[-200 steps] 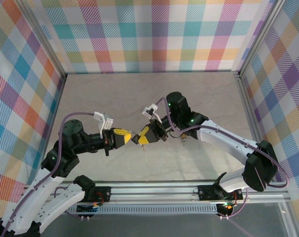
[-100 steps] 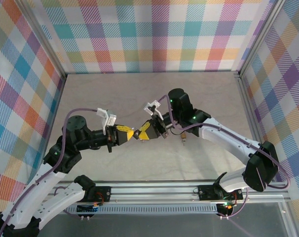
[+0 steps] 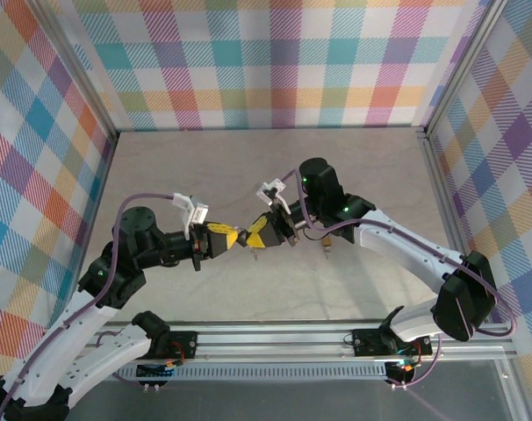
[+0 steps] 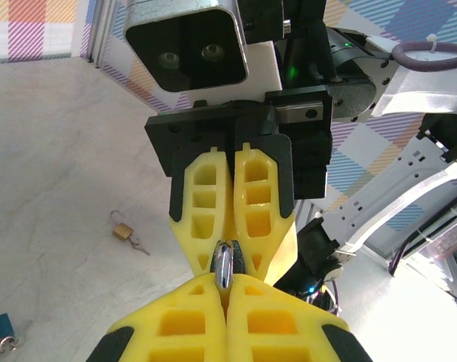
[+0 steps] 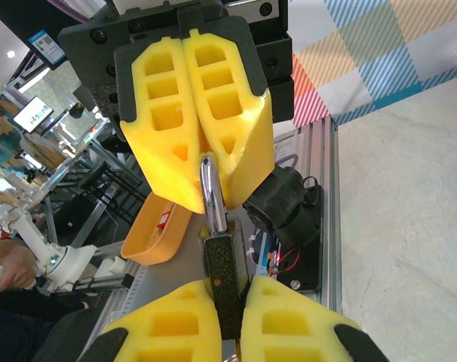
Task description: Lock with the key
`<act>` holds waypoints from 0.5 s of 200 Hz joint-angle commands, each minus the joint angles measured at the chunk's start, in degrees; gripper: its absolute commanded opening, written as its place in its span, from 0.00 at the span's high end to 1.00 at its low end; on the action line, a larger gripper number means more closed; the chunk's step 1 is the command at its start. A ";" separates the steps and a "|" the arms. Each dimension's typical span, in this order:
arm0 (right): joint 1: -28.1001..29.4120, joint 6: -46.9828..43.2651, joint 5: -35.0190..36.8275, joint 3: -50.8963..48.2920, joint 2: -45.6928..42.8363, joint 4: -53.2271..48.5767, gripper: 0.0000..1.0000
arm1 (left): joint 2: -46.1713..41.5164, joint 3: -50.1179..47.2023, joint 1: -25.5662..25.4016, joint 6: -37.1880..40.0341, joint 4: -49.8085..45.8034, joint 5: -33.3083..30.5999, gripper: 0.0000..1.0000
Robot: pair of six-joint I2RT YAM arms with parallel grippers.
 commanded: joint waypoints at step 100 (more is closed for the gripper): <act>0.42 -0.42 12.03 -2.91 -5.23 18.47 0.65 | -3.40 -5.03 -2.65 0.43 -14.13 4.15 1.00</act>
